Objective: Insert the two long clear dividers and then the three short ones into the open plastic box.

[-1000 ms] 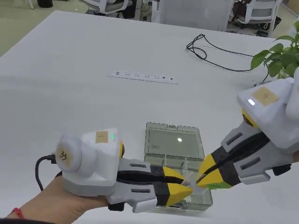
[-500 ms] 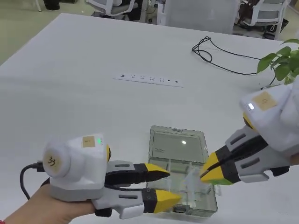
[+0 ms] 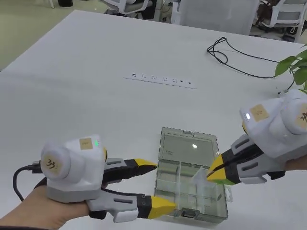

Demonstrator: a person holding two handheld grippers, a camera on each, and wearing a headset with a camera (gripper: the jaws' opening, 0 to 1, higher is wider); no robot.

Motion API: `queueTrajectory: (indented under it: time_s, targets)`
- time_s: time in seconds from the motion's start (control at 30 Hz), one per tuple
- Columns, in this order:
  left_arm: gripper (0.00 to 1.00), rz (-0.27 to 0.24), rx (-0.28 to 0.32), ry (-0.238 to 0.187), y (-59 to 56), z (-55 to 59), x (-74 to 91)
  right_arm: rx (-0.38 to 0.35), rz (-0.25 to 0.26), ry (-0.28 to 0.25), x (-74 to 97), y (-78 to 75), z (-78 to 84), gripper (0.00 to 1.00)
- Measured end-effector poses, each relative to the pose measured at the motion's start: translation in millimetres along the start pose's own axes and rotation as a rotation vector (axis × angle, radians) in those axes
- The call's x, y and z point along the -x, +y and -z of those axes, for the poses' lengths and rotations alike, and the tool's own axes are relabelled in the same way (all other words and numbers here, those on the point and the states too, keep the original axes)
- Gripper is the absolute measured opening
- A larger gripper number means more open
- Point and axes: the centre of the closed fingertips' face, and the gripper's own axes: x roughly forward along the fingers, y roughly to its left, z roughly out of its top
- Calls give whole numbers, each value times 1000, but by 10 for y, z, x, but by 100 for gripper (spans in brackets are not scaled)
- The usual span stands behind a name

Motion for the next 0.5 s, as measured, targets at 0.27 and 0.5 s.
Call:
queueTrajectory:
  time_s: [0.27,0.5]
  targets:
    - [69,-34,-15,15,84,43,26,-8,19,8,-112,-127,60,2]
    - [80,-43,-27,24,111,77,8,-24,39,-2,-225,-265,97,2]
